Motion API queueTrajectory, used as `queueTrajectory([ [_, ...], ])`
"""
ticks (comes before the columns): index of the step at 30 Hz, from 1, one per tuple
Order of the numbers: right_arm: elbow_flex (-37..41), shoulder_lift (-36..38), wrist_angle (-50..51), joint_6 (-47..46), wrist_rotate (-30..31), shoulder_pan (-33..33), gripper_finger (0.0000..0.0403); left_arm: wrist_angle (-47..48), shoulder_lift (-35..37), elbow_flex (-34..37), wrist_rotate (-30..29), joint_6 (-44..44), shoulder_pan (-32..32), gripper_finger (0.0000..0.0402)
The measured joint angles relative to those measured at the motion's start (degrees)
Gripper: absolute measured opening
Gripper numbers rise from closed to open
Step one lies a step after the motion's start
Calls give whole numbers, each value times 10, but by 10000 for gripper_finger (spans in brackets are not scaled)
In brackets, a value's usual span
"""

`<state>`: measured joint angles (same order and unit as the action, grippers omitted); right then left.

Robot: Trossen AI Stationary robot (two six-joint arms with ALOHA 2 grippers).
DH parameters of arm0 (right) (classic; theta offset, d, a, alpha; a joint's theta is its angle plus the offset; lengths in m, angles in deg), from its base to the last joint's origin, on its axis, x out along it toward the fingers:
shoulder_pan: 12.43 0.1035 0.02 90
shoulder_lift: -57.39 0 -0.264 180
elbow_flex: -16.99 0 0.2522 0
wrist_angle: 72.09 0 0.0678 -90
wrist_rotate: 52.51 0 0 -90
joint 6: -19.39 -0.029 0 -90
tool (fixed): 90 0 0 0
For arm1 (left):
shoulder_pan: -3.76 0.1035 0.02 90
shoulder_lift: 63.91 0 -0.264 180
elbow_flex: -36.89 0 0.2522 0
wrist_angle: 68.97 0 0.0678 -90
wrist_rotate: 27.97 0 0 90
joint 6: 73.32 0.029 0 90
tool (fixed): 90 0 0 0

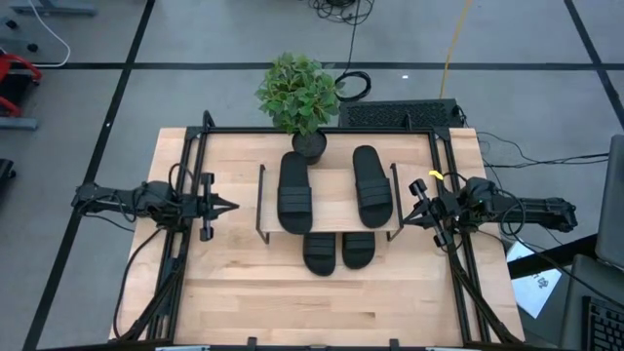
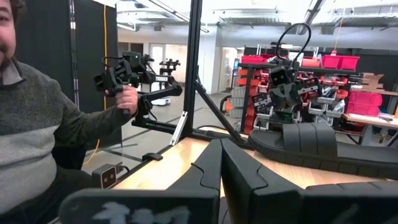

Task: Pick and place slides into the shelf
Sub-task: Return to Home Position

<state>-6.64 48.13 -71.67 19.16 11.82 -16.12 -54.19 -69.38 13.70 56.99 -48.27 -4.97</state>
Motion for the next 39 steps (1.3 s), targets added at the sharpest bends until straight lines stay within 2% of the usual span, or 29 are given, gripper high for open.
queueTrajectory([
  [23, 0, 0, 3, 24, 1, 0, 0, 10, -3, 0, -1, -75, 0, 1],
  [30, 0, 0, 4, -45, 1, 0, 0, 10, -3, 0, -1, -89, 0, 6],
  [39, 0, 0, 3, -51, 1, 0, 0, 9, -3, 0, -1, -87, 0, 20],
])
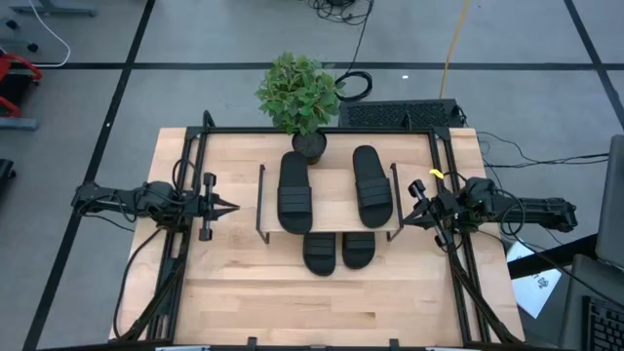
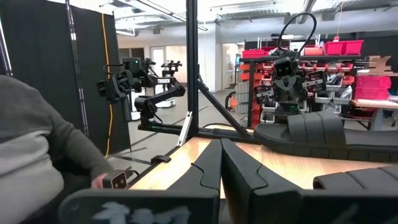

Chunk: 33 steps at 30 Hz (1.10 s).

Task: Pick and place slides into the shelf
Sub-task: Return to Home Position

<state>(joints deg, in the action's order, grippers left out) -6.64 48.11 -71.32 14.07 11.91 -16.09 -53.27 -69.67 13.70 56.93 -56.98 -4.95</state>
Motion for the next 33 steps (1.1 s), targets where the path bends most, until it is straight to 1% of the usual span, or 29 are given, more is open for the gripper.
queueTrajectory([
  [9, 0, 0, 0, 0, 0, 0, 0, 0, 0, 0, 0, -1, 0, 2],
  [18, 0, 0, 0, 0, 0, 0, 0, 0, 0, 0, 0, -1, 0, 25],
  [22, 0, 0, 0, 0, 0, 0, 0, 0, 0, 0, 0, -1, 0, 28],
  [33, 0, 0, -13, 14, 6, 0, 0, 0, 0, 0, 0, -1, 0, 1],
])
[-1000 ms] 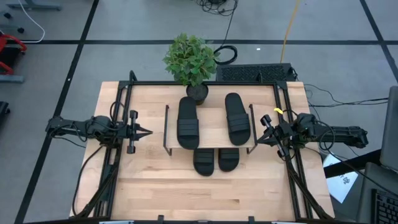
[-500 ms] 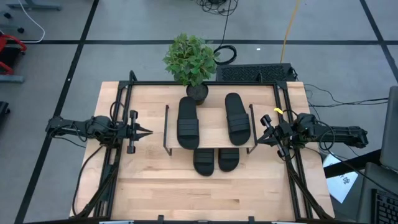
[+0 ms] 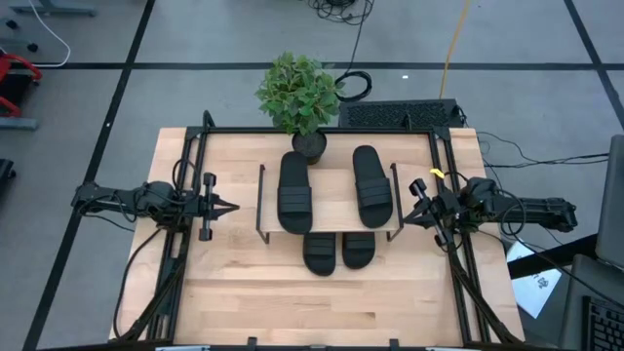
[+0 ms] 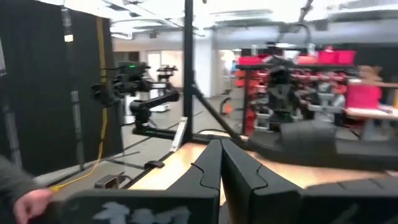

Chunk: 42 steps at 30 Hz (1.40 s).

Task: Pick and place slides into the shelf
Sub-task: Return to Home Position

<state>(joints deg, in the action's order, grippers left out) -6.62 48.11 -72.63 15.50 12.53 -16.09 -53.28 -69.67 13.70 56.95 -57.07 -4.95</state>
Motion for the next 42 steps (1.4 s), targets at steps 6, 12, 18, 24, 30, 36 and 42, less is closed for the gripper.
queueTrajectory([
  [6, 0, 0, 27, -16, 132, 0, 0, 0, 0, 0, 0, 0, 0, 17],
  [12, 0, 0, 47, 12, 191, 0, 0, 0, 0, 0, 0, 0, 0, 30],
  [18, 0, 0, 55, 20, 190, 0, 0, 0, 0, 0, 0, 0, 0, 31],
  [24, 0, 0, 55, 20, 190, 0, 0, 0, 0, 0, 0, 0, 0, 33],
  [30, 0, 0, 55, 20, 190, 0, 0, 0, 0, 0, 0, 0, 0, 33],
  [36, 0, 0, 55, 20, 190, 0, 0, 0, 0, 0, 0, 0, 0, 33],
  [42, 0, 0, 55, 20, 190, 0, 0, 0, 0, 0, 0, 0, 0, 33],
])
